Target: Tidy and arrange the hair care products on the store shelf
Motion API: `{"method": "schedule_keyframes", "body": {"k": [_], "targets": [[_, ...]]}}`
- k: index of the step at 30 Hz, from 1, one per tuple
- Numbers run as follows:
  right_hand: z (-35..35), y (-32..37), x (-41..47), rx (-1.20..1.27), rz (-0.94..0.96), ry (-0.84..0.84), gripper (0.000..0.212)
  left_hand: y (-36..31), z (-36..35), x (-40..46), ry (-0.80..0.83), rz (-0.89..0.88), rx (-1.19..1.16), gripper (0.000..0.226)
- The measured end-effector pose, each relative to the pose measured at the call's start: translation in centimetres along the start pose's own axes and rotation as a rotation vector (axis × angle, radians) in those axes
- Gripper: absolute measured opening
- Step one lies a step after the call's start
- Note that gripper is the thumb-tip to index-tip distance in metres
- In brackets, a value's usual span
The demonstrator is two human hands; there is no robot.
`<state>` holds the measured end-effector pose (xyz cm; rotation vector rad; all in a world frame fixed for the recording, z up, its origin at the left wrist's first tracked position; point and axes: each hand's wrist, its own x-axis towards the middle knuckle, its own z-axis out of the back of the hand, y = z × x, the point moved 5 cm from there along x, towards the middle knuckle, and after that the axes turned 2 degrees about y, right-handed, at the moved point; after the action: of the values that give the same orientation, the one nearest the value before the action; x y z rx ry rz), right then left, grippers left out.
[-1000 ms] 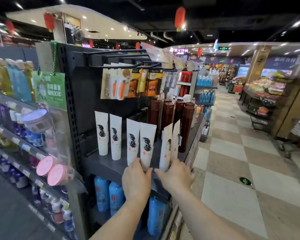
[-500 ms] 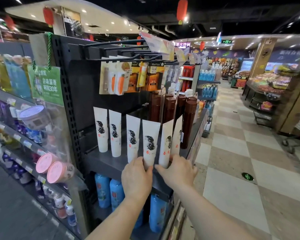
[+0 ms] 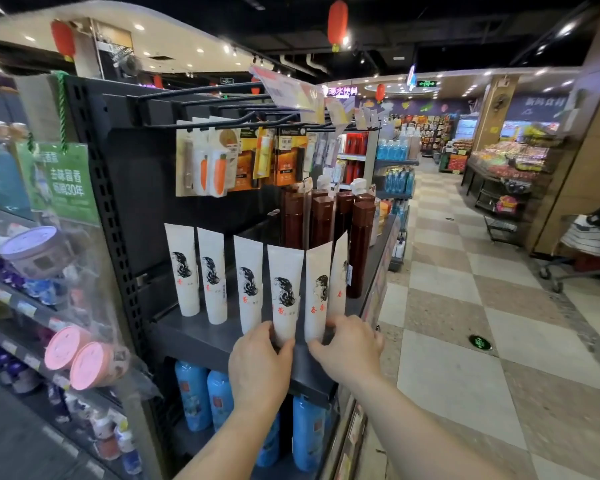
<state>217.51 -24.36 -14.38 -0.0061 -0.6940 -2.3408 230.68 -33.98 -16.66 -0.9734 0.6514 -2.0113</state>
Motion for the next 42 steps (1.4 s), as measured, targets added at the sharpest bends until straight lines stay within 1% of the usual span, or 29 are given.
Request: {"method": "schedule_keyframes", "body": {"k": [3,5,7,8,10,11,12,15,18,21,26,30,32,35,39,42], "targets": [[1.0,-1.2,0.1,0.168,-0.029,-0.068,0.033,0.2,0.0,0.0,0.013,0.011,-0.057,0.019],[1.7,-2.0,0.6,0.193,-0.063,-0.11,0.034,0.3,0.1,0.0,0.012,0.032,-0.117,0.023],[1.9,-2.5,1.6,0.165,-0.089,-0.093,0.044,0.4,0.3,-0.1,0.004,0.07,-0.154,0.04],[1.8,-2.8,2.2,0.142,-0.091,-0.064,0.051,0.4,0.4,-0.1,-0.008,0.084,-0.163,0.049],[1.1,-3.0,3.6,0.091,-0.066,0.02,0.063,0.5,0.6,0.1,-0.024,0.102,-0.18,0.059],[0.8,-3.0,4.2,0.071,-0.045,0.06,0.064,0.5,0.6,0.1,-0.027,0.108,-0.184,0.06],[0.6,-3.0,4.6,0.059,-0.022,0.088,0.06,0.4,0.6,0.0,-0.028,0.111,-0.186,0.059],[0.3,-2.7,5.7,0.043,0.035,0.113,0.035,0.2,0.6,-0.2,-0.054,0.113,-0.177,0.056],[-0.4,-2.7,7.0,0.101,0.087,0.164,0.027,-0.2,0.5,-0.6,-0.111,0.162,-0.147,0.059],[-1.0,-2.8,8.1,0.188,0.134,0.223,0.026,-1.0,0.3,-1.4,-0.176,0.224,-0.105,0.063],[-1.7,-3.6,9.2,0.28,0.219,0.242,0.024,-3.2,0.5,-3.8,-0.3,0.288,-0.038,0.062],[-1.1,-3.7,9.4,0.218,0.23,0.224,0.02,-4.5,0.2,-5.8,-0.351,0.35,-0.03,0.068],[-0.7,-3.7,9.3,0.189,0.256,0.213,0.021,-5.4,-0.1,-6.6,-0.368,0.374,-0.026,0.071],[-0.7,-3.9,9.3,0.192,0.29,0.235,0.023,-6.8,-0.8,-7.1,-0.393,0.373,-0.022,0.072],[-0.6,-4.0,9.6,0.203,0.311,0.246,0.026,-8.7,-1.9,-6.3,-0.395,0.338,-0.001,0.063],[-0.5,-4.2,9.7,0.242,0.328,0.29,0.04,-10.3,-3.1,-5.1,-0.38,0.281,0.001,0.061]]}}
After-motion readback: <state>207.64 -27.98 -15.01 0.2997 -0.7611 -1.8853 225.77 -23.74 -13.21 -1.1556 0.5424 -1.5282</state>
